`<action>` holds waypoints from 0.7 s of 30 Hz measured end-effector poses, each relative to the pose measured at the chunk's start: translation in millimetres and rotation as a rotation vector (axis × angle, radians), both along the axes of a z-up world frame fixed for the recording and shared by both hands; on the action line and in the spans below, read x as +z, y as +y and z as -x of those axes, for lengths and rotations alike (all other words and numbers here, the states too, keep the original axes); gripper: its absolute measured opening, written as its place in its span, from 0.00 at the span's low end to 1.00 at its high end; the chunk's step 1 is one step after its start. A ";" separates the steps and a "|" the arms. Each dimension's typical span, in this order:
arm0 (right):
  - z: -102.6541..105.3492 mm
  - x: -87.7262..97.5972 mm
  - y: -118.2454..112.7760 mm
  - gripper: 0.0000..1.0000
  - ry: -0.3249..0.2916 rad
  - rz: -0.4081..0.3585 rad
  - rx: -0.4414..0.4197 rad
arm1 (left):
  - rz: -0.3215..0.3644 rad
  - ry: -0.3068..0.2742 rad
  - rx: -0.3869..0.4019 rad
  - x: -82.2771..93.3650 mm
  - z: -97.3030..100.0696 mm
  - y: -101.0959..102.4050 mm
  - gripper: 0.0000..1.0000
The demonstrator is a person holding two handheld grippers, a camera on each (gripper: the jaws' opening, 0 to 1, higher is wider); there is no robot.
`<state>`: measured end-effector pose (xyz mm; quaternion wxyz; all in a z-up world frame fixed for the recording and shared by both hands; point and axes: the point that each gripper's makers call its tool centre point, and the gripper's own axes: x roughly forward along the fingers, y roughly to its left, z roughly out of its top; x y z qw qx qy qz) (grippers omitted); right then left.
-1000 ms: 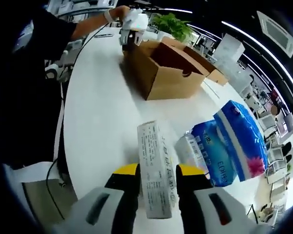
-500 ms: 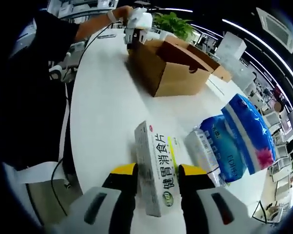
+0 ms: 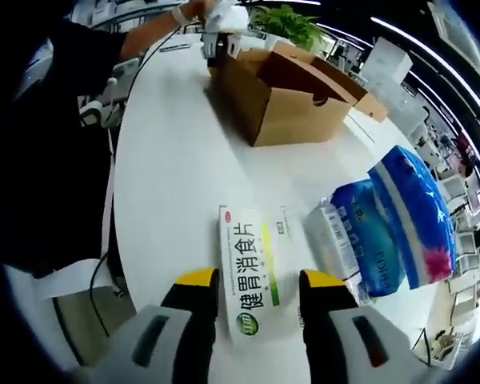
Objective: Operate the shoe box by opening the lid, removing the specified soft item, and placing it in the target area until the item is outside and the box remains undamaged.
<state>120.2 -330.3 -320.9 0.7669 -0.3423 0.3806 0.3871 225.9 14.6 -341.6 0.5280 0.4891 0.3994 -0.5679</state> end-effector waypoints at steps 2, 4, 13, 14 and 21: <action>-3.5 -0.3 0.4 0.42 0.006 0.010 0.003 | 0.000 0.002 0.005 0.1 0.1 0.0 0.02; -3.2 -0.4 0.2 0.42 0.033 0.022 0.000 | -0.002 0.001 0.002 0.1 0.0 0.1 0.02; -5.5 -0.9 -0.6 0.41 0.047 0.058 0.063 | -0.020 -0.012 -0.015 0.1 -0.9 0.8 0.02; -6.4 -1.0 -0.8 0.41 0.046 0.061 0.073 | -0.017 -0.011 -0.014 0.2 -0.9 0.9 0.02; -13.6 -0.6 -0.8 0.41 0.049 0.056 0.131 | -0.008 -0.004 -0.013 0.3 -1.1 1.0 0.02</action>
